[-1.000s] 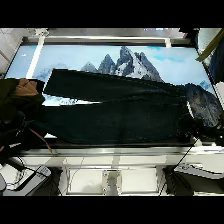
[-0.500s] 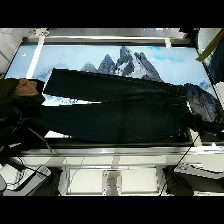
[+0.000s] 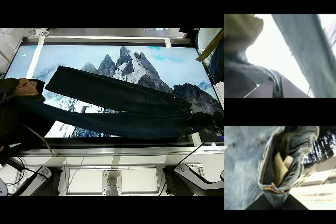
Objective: Fold the clothes and pants, and hang the long-sleeved shirts on hangers.
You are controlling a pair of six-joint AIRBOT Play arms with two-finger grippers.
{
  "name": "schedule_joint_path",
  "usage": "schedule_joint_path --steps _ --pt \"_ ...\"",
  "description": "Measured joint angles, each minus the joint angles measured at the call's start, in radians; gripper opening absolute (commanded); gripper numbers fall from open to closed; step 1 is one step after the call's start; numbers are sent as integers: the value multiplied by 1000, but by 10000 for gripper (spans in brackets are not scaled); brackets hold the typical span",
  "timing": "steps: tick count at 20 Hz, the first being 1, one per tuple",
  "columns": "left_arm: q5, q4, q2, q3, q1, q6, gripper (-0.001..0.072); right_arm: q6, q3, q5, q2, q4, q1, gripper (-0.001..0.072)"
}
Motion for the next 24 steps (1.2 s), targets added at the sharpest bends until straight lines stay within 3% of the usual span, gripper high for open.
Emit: schedule_joint_path --steps 3,7,15,16,17,18,19,20,21,24 --pt "259 -13 -82 56 -149 -53 20 93 10 -82 -5 -10 66 35" --pt "519 -20 -326 243 -332 -94 20 208 44 -252 -58 -1 159 35" --pt "733 -15 -828 660 -516 -108 21 330 115 -675 -241 37 351 36" --pt "747 -13 -863 679 -525 -108 22 342 117 -711 -263 39 364 57" --pt "760 -13 -895 695 -533 -108 23 354 120 -745 -283 43 374 143" --pt "764 -12 -918 705 -539 -108 43 362 121 -775 -298 47 380 287" --pt "771 -12 -937 713 -542 -108 263 366 122 -809 -310 51 386 389" --pt "779 -12 -948 719 -545 -108 642 370 125 -832 -318 53 389 396" --pt "787 -12 -956 724 -547 -108 709 375 129 -854 -324 57 391 396" --pt "794 -12 -956 730 -553 -108 708 381 157 -893 -333 61 394 393"
